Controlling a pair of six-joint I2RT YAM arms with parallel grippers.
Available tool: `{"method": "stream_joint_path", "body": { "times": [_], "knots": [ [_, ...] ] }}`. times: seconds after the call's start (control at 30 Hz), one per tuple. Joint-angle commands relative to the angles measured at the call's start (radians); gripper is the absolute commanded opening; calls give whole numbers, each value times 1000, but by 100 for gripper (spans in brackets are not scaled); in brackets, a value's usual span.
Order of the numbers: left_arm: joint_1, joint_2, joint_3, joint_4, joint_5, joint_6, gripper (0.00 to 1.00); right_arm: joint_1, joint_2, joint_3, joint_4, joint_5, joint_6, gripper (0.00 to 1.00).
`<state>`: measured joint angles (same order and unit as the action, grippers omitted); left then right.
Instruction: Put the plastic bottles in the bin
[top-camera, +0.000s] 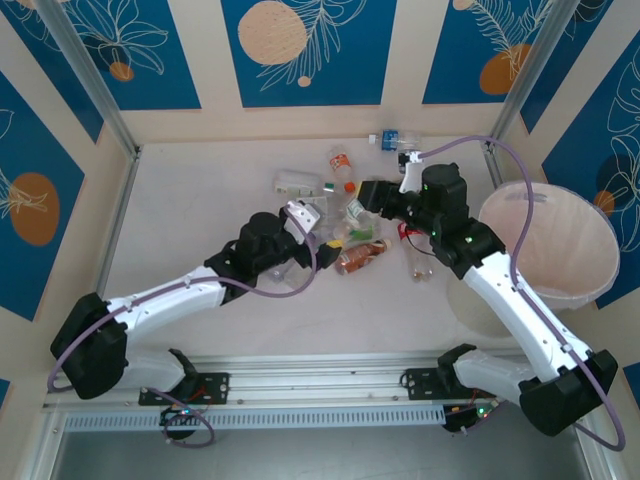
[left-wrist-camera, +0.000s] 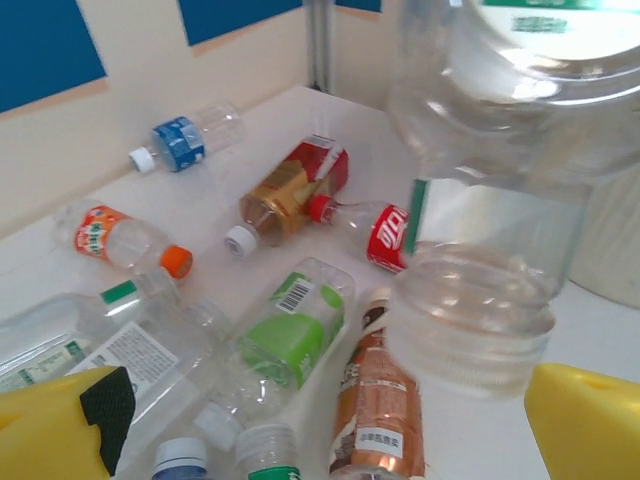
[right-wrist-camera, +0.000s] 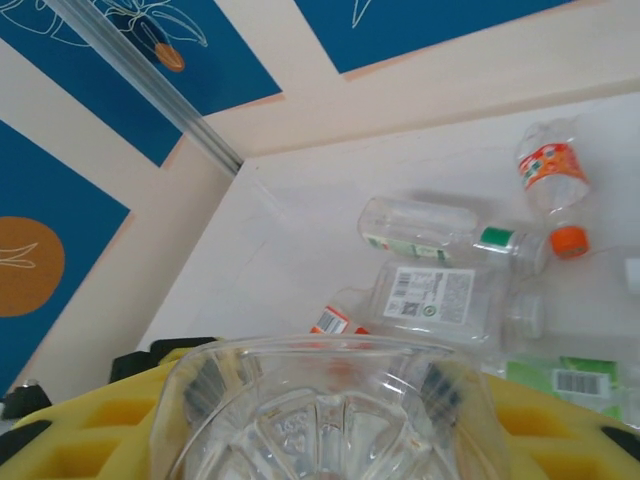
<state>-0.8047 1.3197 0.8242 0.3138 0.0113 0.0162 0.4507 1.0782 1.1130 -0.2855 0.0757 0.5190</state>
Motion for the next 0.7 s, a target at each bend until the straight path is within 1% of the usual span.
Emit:
{"method": "stream_joint_path", "body": {
  "times": [0.0,0.07,0.13,0.23,0.33,0.43,0.53,0.67],
  "knots": [
    [14,-22,-24,76,-205,-45,100,-7,-69,35,-39,65,-111,0],
    [19,-21,-31,80,-277,-63,100,-10,-102,44,-56,93,-156,0],
    [27,-16,-39,87,-308,-82,100,-11,-135,58,-75,129,-186,0],
    [39,-11,-51,100,-341,-114,100,-15,-183,76,-95,179,-234,0],
    [50,-3,-57,104,-349,-134,100,-20,-234,107,-120,228,-290,0],
    [58,3,-60,105,-352,-153,100,-25,-275,147,-151,303,-339,0],
    [65,8,-57,95,-357,-172,100,-29,-315,182,-191,419,-378,0],
    [73,9,-55,84,-361,-188,100,-36,-375,234,-236,594,-383,0]
  ]
}}
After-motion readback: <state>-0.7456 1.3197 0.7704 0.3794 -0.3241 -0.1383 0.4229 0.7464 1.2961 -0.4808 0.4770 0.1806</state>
